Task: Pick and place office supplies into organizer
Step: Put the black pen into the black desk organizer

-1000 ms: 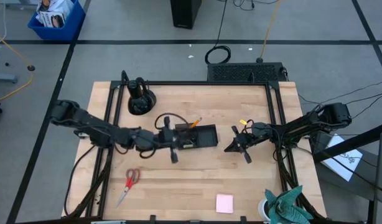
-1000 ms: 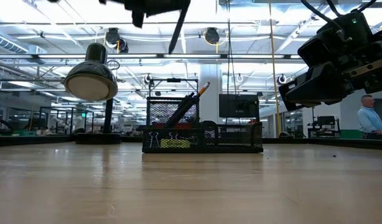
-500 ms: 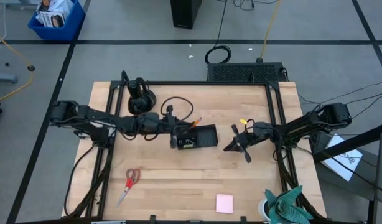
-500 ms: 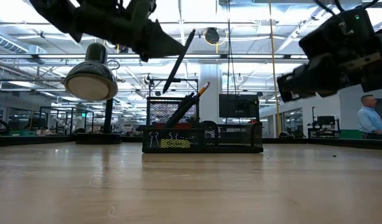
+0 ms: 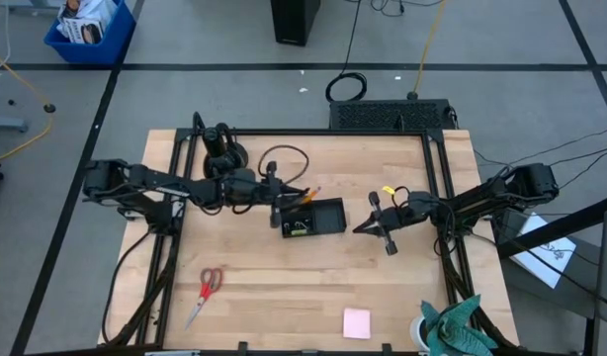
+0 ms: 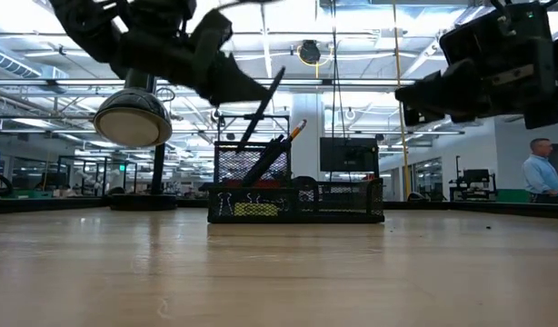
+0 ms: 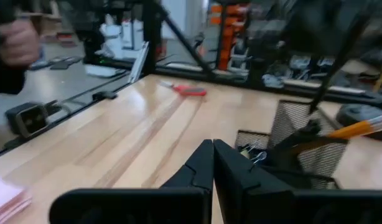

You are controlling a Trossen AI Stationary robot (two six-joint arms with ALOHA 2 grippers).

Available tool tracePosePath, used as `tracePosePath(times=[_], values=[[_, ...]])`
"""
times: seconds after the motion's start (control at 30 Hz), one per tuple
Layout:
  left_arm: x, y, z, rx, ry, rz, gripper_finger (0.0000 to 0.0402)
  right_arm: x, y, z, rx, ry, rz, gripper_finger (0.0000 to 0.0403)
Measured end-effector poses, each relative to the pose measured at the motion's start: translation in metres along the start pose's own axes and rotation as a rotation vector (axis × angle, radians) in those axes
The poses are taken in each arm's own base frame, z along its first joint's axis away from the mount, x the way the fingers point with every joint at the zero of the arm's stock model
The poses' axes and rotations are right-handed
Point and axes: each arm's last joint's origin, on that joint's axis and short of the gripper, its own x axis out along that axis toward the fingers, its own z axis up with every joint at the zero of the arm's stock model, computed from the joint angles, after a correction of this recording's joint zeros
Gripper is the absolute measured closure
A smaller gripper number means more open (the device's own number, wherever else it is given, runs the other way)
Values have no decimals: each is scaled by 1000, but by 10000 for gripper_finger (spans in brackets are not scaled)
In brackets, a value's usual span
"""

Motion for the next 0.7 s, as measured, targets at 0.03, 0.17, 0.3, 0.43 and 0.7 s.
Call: tracePosePath(times=[0.03, 0.17, 0.3, 0.43, 0.7], values=[[2, 0, -4, -6, 20, -2, 378, 0, 0, 1, -1, -11, -13, 399], [11, -2, -17, -11, 66, -7, 372, 0, -1, 8, -31, -75, -20, 399], [17, -2, -27, -11, 106, -8, 370, -1, -1, 12, -18, -117, -23, 399], [17, 2, -30, -17, 132, 3, 371, 0, -1, 8, 23, -75, -14, 399], [22, 3, -44, -26, 192, -9, 372, 0, 0, 3, 38, -34, -11, 399]])
